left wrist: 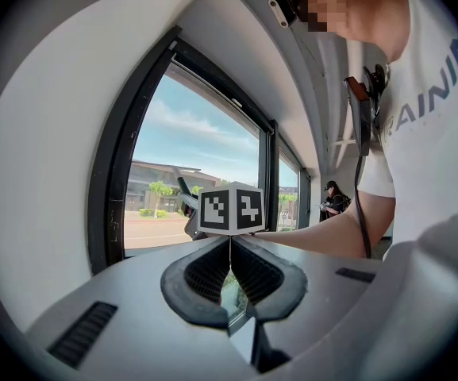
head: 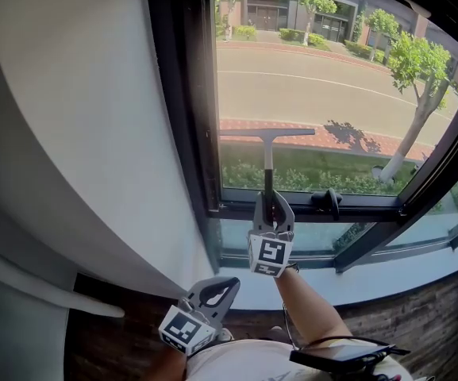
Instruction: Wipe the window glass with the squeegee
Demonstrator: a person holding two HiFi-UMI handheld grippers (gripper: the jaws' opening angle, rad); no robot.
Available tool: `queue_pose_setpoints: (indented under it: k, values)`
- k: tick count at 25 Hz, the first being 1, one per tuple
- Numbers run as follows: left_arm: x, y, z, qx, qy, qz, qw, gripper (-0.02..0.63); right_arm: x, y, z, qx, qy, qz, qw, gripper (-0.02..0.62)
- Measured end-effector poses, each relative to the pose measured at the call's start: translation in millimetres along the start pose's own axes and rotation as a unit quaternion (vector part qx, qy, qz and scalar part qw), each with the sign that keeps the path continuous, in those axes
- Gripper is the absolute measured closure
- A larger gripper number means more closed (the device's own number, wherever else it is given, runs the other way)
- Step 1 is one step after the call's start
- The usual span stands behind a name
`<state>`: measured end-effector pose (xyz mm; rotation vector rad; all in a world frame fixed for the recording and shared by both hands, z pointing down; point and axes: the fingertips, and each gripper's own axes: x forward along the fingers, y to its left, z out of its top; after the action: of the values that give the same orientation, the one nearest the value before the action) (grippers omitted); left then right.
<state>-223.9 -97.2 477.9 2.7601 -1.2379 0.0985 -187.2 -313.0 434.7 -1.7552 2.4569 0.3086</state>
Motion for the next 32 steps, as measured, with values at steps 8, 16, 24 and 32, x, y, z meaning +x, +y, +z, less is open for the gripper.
queue_pose_setpoints:
  k: [8,16,24,32]
  values:
    - [-3,-2,-3,-0.003,0.003,0.000,1.0000,0.584,-14,6,-38,0.014,0.042,0.001,0.999,0.495]
    - [-4,-4,-7,-0.003,0.008,-0.002,1.0000,0.584,-25,11,-70,0.029,0.079,-0.001,0.996,0.495]
    - [-13,-5,-12,-0.004,0.020,0.001,0.9998,0.583,-35,16,-103,0.056,0.109,-0.012,0.992,0.495]
    - [-17,-3,-19,-0.002,0.031,0.003,0.9995,0.584,-44,19,-142,0.065,0.146,-0.012,0.987,0.495]
